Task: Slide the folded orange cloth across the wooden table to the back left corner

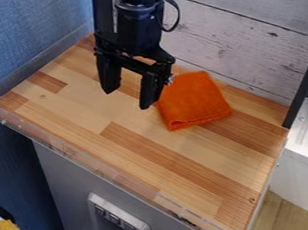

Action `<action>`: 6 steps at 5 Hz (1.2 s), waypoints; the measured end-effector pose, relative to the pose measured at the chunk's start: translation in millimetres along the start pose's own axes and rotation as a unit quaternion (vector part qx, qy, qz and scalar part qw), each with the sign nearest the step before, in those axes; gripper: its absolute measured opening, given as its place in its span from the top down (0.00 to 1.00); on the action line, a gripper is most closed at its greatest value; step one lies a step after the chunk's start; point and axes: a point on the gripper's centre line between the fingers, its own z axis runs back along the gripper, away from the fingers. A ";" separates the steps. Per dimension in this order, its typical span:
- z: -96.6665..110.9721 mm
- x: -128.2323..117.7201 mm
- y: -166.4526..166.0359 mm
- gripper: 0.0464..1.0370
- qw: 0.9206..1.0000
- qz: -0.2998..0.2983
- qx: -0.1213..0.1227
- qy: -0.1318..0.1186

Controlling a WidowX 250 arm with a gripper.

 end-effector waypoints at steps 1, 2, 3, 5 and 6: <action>-2.1 5.9 -2.7 0.04 0.999 0.032 -0.001 0.003; 0.7 23.8 -9.2 0.04 0.997 0.077 -0.002 -0.006; 0.8 44.3 -15.5 0.04 0.992 0.125 -0.002 -0.014; 11.3 76.8 -22.3 0.04 0.975 0.219 0.000 -0.039; 14.1 88.4 -29.3 0.04 0.967 0.252 0.002 -0.045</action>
